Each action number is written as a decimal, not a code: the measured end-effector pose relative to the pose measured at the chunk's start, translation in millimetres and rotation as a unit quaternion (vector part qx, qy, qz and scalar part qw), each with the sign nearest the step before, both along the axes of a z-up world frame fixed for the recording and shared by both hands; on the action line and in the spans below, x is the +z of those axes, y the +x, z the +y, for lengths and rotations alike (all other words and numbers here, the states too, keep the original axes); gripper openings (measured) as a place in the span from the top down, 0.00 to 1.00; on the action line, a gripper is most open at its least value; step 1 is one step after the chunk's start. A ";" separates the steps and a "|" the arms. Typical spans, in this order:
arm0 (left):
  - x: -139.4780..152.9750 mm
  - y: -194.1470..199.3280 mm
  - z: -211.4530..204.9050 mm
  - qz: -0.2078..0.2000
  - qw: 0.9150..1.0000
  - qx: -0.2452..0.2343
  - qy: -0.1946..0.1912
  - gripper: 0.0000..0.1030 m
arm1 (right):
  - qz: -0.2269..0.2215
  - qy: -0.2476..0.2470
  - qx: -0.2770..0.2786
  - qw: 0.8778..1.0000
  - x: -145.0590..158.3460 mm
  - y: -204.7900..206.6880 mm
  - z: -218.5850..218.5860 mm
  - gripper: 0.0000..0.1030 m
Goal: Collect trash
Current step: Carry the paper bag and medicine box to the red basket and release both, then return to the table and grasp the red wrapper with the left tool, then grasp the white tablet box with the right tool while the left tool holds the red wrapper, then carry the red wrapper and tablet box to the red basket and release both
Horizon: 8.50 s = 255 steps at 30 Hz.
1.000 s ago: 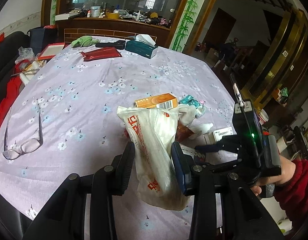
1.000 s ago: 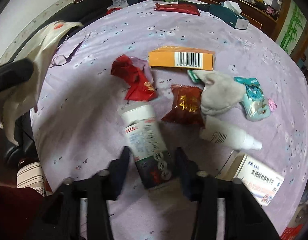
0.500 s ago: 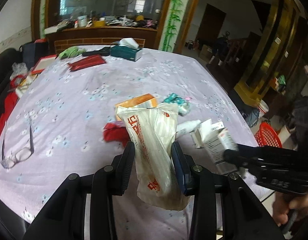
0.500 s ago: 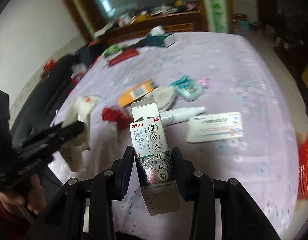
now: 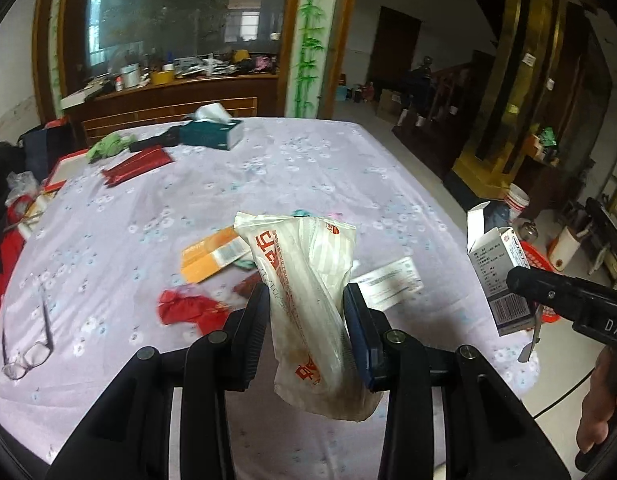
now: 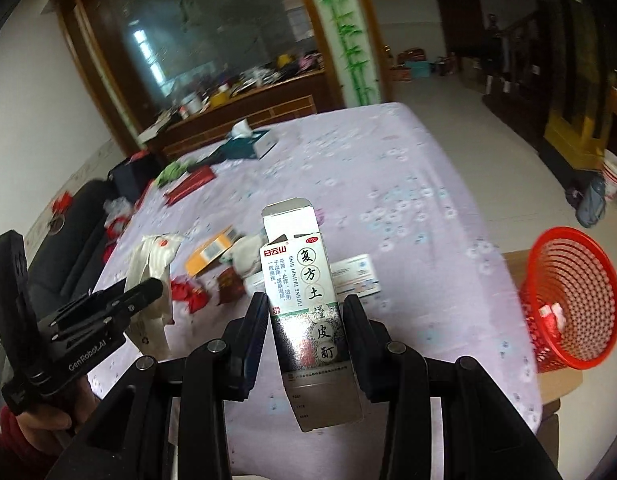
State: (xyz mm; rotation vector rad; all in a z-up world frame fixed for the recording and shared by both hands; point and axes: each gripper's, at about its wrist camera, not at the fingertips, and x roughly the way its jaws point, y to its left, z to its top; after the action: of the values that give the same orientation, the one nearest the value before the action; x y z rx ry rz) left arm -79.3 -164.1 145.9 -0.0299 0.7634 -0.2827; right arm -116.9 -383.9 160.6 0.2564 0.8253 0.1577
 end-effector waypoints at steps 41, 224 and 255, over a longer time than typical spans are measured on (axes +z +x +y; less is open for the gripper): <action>-18.8 31.2 -372.4 0.076 0.947 -0.311 -0.019 0.64 | 0.018 0.037 -0.315 0.948 -9.4 -71.9 -294.2 0.59; -10.4 -2.6 -56.5 -0.006 0.997 -0.013 0.070 0.84 | 0.059 -0.041 -0.044 0.996 -45.4 -11.8 -18.0 0.41; -12.6 -5.6 -113.5 -0.009 0.993 -0.071 0.091 0.84 | 0.068 -0.015 -0.105 0.992 -50.3 -32.8 -70.4 0.41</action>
State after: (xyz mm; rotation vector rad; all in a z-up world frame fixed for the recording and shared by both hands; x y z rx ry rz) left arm -85.0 -277.6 133.3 0.1998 0.7728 -0.3469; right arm -149.7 -454.3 110.4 0.3265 0.9283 -0.0697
